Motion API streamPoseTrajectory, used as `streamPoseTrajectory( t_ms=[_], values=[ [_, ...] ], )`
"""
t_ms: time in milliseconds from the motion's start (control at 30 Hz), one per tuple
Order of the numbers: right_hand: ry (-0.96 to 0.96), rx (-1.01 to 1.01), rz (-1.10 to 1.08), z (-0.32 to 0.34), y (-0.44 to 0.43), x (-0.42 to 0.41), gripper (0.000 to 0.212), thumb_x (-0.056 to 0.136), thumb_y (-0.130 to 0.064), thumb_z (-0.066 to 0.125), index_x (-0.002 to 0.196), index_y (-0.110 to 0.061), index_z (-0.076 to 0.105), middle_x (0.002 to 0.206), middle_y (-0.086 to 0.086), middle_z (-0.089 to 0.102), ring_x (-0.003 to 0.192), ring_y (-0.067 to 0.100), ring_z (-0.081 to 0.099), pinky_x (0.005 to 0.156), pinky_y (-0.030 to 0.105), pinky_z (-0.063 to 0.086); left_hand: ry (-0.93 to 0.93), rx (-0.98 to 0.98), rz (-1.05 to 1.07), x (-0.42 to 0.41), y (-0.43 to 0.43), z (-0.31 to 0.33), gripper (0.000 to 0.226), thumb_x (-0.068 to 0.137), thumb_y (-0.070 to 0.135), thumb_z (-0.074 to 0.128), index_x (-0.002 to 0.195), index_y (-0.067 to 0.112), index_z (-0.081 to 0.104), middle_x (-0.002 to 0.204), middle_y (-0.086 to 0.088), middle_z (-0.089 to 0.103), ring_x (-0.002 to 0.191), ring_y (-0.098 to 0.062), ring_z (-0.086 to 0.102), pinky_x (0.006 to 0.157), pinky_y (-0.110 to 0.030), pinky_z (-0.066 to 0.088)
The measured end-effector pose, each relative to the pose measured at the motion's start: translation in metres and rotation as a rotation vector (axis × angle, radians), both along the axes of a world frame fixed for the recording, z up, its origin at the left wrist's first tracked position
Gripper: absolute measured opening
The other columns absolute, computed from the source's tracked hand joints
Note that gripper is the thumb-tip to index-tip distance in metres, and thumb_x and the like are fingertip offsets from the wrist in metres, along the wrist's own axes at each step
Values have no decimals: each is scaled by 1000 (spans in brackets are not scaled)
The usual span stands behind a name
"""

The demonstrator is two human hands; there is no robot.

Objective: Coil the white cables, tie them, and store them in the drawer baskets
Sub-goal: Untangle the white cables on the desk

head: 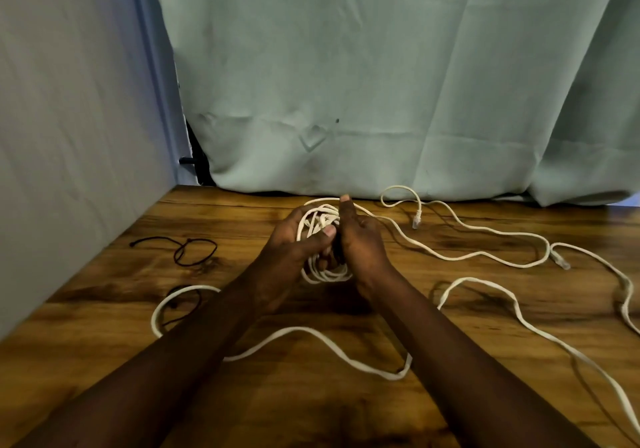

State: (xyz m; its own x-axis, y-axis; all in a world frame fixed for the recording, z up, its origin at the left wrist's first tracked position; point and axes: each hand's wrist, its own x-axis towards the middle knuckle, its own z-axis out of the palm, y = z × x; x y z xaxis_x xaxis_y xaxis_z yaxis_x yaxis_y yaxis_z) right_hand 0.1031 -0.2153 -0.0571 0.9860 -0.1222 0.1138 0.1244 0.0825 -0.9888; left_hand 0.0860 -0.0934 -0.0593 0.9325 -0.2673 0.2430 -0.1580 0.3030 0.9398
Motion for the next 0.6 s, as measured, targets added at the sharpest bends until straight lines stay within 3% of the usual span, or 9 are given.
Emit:
streamPoseTrajectory(
  t_ms=[100, 167, 233, 300, 400, 467, 533, 600],
  values=[
    [-42, -124, -14, -5, 0, 5, 63, 104, -59, 44, 62, -16, 64, 56, 14, 63, 41, 20, 56, 47, 31, 46, 124, -6, -65, 5, 3, 1, 42, 87, 53, 68, 102, 13, 64, 61, -1, 53, 46, -11, 48, 61, -30, 47],
    [-114, -333, -84, -7, -2, 9, 68, 99, -66, 44, 52, -19, 58, 55, 9, 63, 49, 22, 58, 56, 43, 51, 202, 41, -120, 7, 5, 4, 69, 73, 83, 57, 82, 15, 61, 58, -1, 49, 46, -13, 47, 65, -31, 41],
    [-182, -533, -175, -5, -6, 9, 70, 100, -65, 43, 50, -16, 52, 49, 3, 57, 54, 23, 58, 62, 45, 50, 285, 12, -227, 6, 6, 6, 83, 76, 92, 37, 72, 13, 62, 57, -2, 50, 48, -15, 49, 62, -30, 42],
    [-256, -659, -221, -2, -9, 6, 67, 103, -60, 43, 53, -15, 51, 51, 1, 55, 59, 25, 60, 62, 41, 47, 375, -118, -309, 3, 8, 10, 82, 92, 79, 27, 72, 10, 68, 57, -4, 51, 48, -16, 51, 60, -28, 47],
    [-335, -713, -239, -1, -9, 6, 61, 103, -56, 43, 56, -18, 50, 54, -1, 53, 63, 27, 61, 62, 40, 47, 342, -150, -178, 3, 5, 6, 47, 108, 40, 35, 85, 10, 63, 58, -2, 51, 45, -13, 47, 59, -28, 46],
    [-341, -686, -237, -2, -9, 9, 60, 101, -56, 43, 54, -20, 47, 52, -2, 47, 64, 30, 60, 62, 41, 46, 279, -176, -92, 4, 2, 2, 28, 109, 26, 37, 96, 12, 57, 60, -2, 52, 45, -11, 44, 64, -31, 41],
    [-354, -693, -252, -3, -11, 10, 60, 100, -58, 39, 54, -20, 46, 53, 0, 49, 66, 33, 62, 62, 42, 46, 273, -226, -50, 4, -2, 1, 24, 109, 20, 36, 97, 13, 56, 62, -2, 51, 45, -10, 42, 65, -33, 40],
    [-375, -712, -269, -5, -12, 12, 60, 99, -60, 34, 56, -21, 48, 58, 4, 58, 69, 34, 65, 62, 41, 48, 303, -239, -52, 3, -4, 2, 33, 109, 29, 35, 90, 12, 56, 58, 1, 47, 44, -9, 38, 63, -32, 40]
  ],
)
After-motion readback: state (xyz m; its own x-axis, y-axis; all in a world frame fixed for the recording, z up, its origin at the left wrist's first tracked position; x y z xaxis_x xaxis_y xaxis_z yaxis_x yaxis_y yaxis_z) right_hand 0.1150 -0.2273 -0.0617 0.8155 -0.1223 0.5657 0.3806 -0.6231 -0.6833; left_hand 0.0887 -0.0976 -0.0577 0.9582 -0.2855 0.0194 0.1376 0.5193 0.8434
